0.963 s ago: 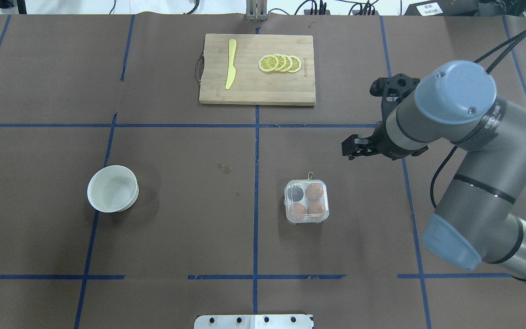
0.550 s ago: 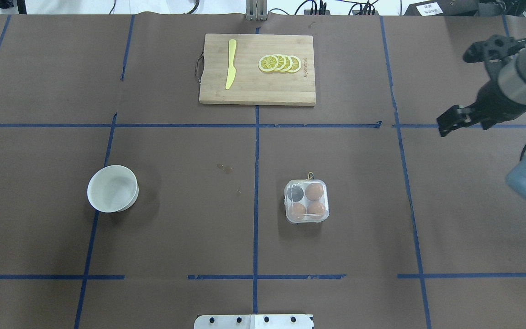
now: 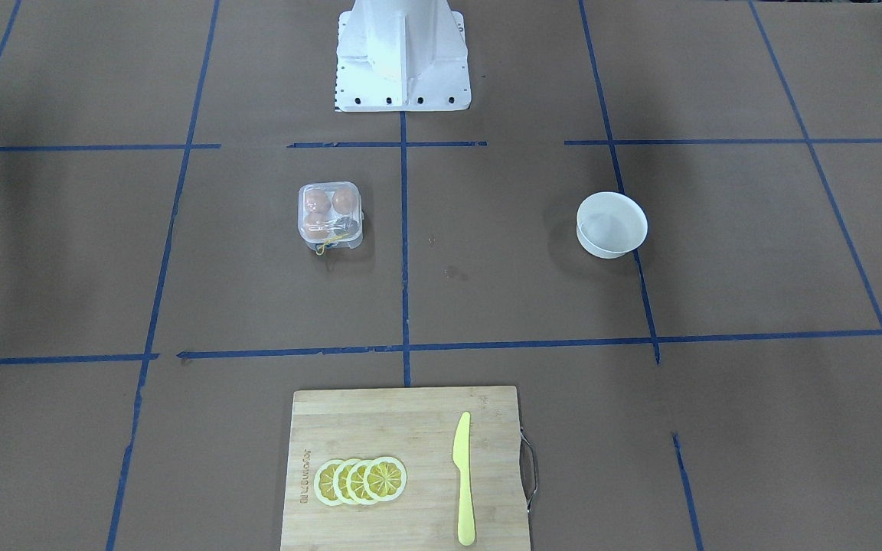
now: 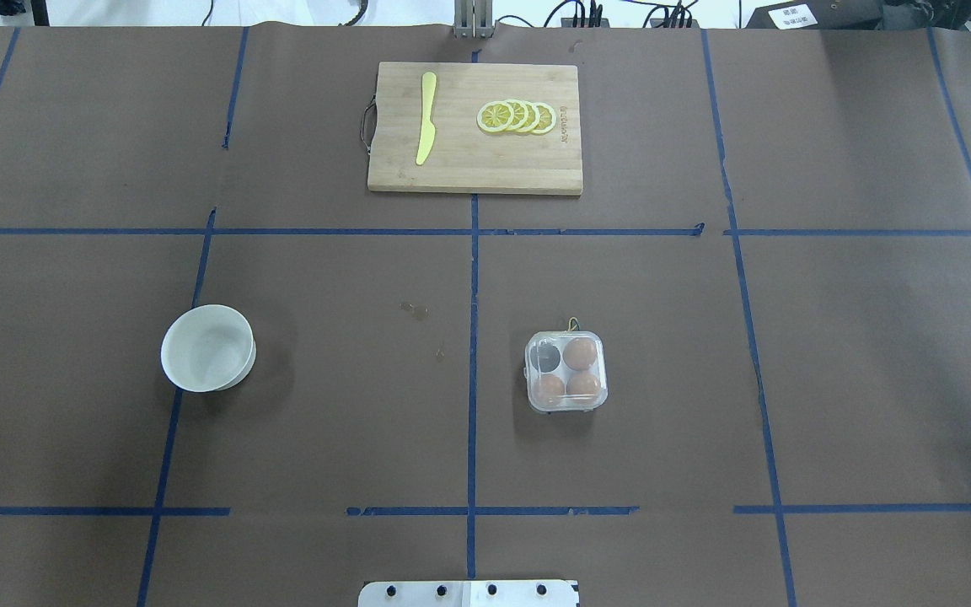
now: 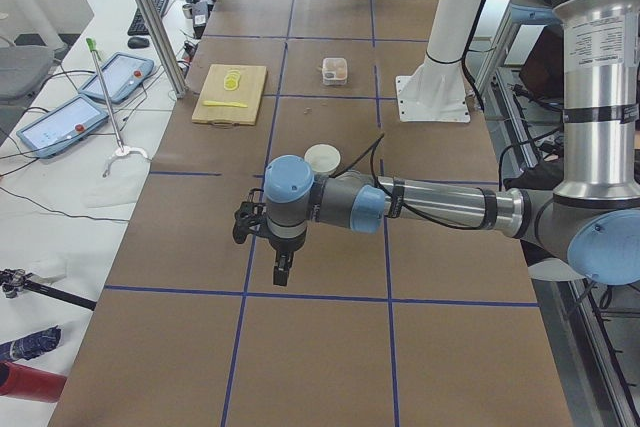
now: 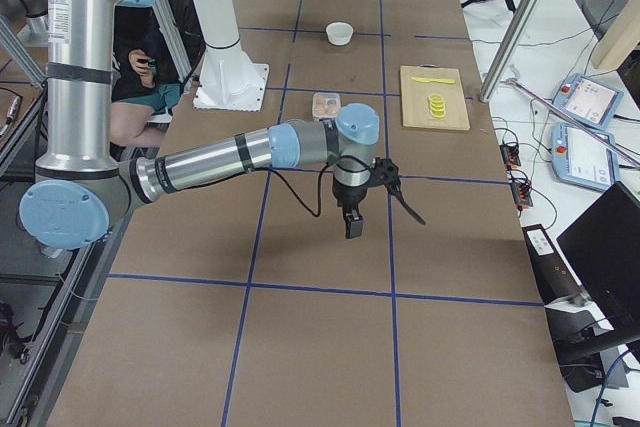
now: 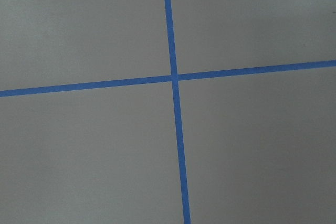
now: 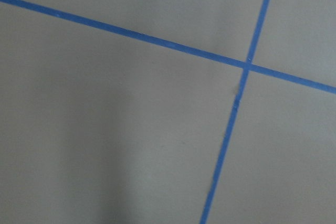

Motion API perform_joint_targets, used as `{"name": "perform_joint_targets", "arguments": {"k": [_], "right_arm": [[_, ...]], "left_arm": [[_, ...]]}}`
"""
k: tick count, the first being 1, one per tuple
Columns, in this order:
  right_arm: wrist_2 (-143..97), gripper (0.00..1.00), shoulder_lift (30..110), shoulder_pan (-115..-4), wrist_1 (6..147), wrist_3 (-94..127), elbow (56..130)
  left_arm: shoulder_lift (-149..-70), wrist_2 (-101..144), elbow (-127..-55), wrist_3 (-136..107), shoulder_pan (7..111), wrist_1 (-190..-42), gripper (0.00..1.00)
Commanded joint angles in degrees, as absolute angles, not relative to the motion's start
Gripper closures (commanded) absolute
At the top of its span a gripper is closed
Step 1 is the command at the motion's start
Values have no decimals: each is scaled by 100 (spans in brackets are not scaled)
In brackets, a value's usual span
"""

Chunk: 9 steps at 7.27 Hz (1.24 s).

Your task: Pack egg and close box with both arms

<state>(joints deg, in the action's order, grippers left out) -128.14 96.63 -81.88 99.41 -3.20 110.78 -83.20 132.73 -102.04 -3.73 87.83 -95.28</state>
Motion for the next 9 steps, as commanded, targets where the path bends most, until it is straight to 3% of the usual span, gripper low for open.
{"name": "perform_joint_targets", "arguments": {"k": [1, 9], "right_arm": [[-12841, 0, 9993, -8743, 9888, -562, 10618], [-12867, 0, 10063, -8824, 9888, -510, 10635]], "left_arm": [[-8244, 13271, -10187, 22, 8789, -9510, 0], [-8191, 13298, -10160, 475, 8965, -9070, 0]]}}
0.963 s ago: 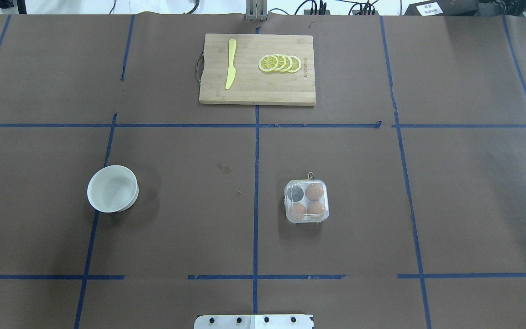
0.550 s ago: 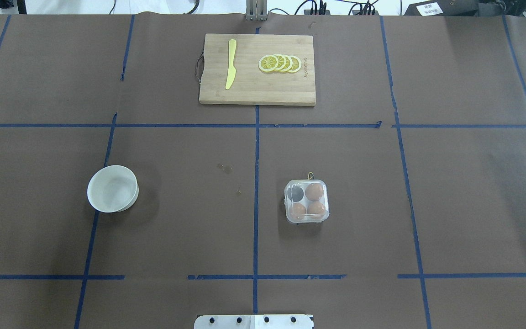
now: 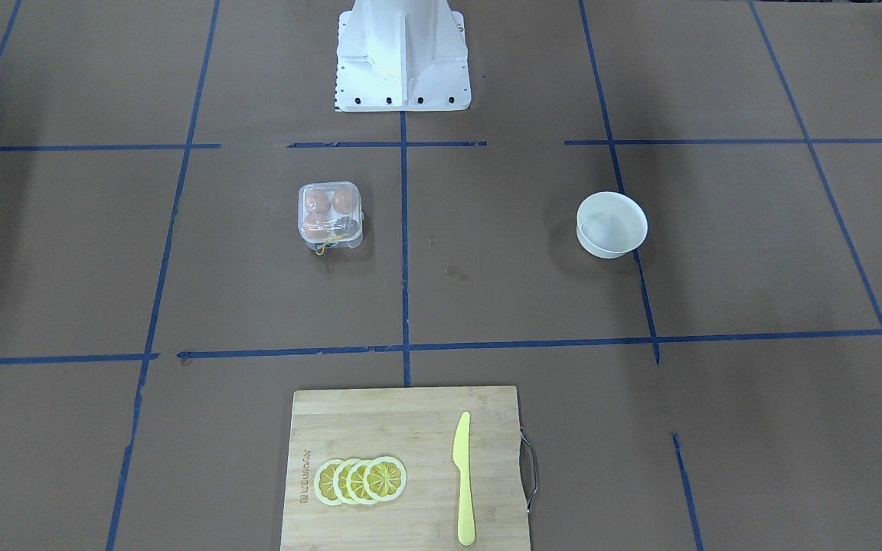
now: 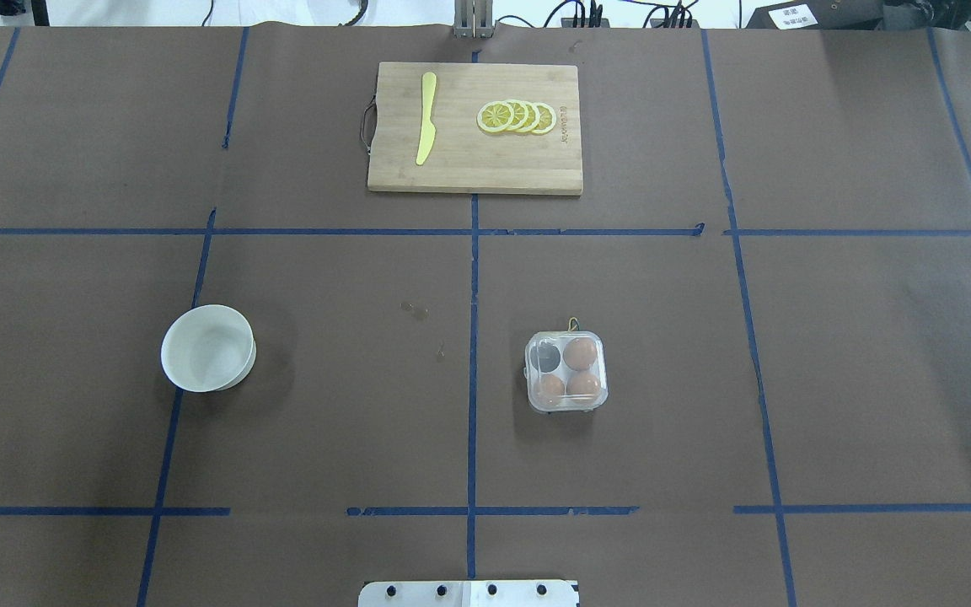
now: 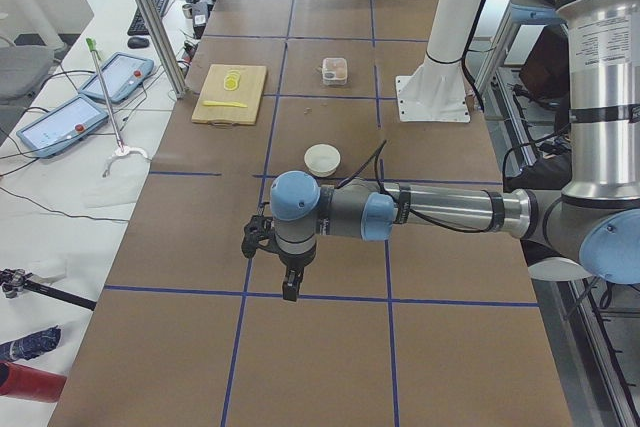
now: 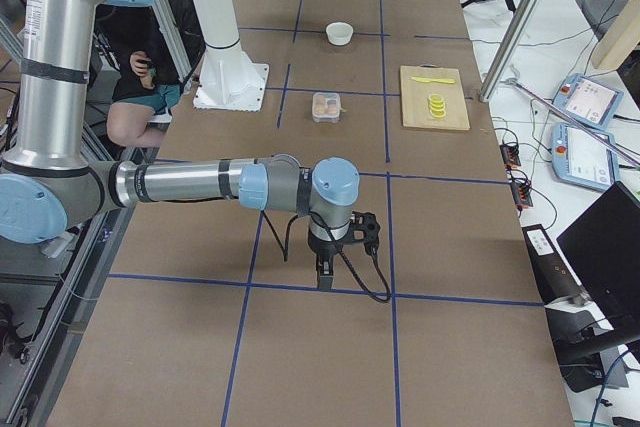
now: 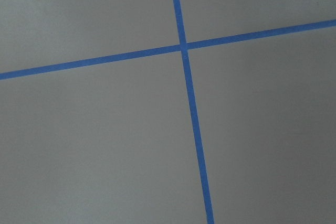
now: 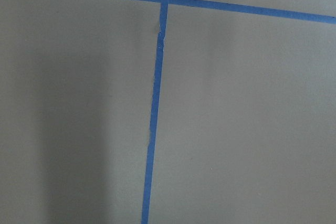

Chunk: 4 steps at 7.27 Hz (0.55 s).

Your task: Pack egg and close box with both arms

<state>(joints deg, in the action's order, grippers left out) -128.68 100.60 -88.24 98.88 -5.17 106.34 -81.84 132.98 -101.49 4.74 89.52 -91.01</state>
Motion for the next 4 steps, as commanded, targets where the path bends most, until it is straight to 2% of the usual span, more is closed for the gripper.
{"name": "perform_joint_targets", "arguments": {"k": [1, 4], "right_arm": [[-12867, 0, 10063, -8824, 9888, -501, 10635], [-12867, 0, 10055, -8824, 9879, -501, 10600]], "left_arm": [[-8191, 13307, -10178, 475, 8965, -9088, 0], [-8200, 13350, -10221, 501, 8965, -9132, 0]]}}
